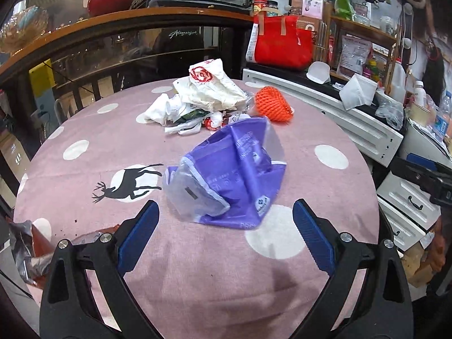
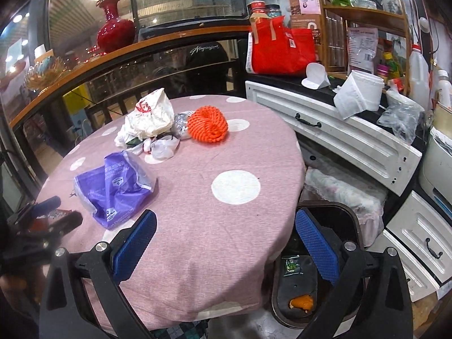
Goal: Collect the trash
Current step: 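Grasp the purple tissue bag with the left tool while the right tool grasps the white plastic bag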
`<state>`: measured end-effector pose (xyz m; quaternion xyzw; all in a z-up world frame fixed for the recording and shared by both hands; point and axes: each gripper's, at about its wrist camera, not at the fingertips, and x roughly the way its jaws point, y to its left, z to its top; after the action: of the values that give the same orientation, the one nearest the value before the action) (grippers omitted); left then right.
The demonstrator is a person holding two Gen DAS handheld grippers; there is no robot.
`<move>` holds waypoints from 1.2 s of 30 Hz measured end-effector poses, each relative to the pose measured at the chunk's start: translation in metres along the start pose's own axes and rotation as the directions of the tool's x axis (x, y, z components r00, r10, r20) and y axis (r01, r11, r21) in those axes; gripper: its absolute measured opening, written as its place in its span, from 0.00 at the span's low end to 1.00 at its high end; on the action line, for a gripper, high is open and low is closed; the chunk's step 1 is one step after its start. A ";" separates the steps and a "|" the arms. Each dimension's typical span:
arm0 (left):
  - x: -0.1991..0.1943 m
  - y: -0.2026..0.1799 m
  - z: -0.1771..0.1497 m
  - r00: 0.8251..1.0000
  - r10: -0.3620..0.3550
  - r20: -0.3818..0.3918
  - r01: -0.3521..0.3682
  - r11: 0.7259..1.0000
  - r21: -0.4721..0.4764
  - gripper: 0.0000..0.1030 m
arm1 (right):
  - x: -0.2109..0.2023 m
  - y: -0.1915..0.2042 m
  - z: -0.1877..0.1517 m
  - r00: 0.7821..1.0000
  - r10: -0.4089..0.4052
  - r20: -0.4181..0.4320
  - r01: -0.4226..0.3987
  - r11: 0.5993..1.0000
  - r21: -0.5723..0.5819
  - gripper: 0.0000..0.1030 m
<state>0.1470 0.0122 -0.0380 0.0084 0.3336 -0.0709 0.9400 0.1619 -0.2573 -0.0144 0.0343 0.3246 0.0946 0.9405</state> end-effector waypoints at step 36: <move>0.035 0.005 0.024 0.995 -0.096 -0.029 0.095 0.995 -0.035 0.22 | 0.030 0.012 0.015 0.997 0.061 -0.055 -0.063 0.998 -0.021 0.94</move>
<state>0.1895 0.0113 -0.0418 -0.0225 0.3494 -0.1101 0.9302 0.1929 -0.2396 -0.0193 0.0310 0.3476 0.1283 0.9283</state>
